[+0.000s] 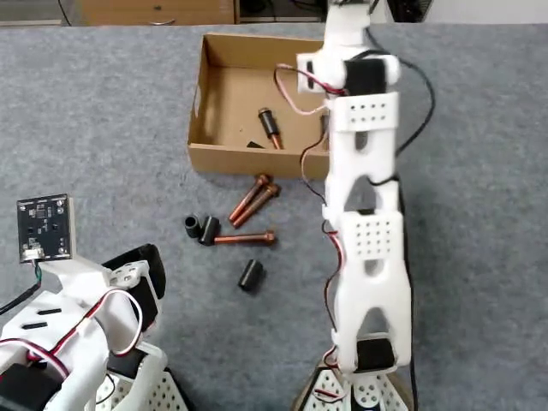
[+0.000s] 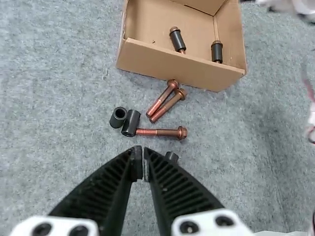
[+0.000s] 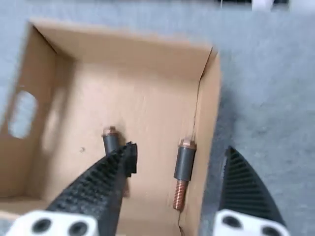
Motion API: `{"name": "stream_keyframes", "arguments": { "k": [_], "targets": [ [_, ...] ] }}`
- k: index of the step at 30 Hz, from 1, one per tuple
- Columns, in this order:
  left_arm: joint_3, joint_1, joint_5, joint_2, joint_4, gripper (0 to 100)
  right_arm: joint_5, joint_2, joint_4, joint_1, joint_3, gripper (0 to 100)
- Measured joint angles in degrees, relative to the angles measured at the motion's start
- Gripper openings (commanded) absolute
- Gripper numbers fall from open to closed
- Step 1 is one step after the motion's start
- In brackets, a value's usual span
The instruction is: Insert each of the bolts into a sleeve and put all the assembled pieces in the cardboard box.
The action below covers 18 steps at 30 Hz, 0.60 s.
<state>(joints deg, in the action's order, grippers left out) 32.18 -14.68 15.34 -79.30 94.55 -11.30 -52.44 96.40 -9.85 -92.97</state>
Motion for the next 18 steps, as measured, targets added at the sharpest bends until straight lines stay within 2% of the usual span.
{"name": "stream_keyframes", "arguments": {
  "k": [13, 18],
  "targets": [
    [4.92, 0.00, 0.00, 0.00, 0.00, 2, 0.00, 34.02, 5.10, 0.09, -0.53, 25.7],
    [5.10, 0.00, 2.73, 0.00, -0.88, 2, 0.00, 48.35, 5.10, -4.13, 11.43, 25.7]
  ]
}}
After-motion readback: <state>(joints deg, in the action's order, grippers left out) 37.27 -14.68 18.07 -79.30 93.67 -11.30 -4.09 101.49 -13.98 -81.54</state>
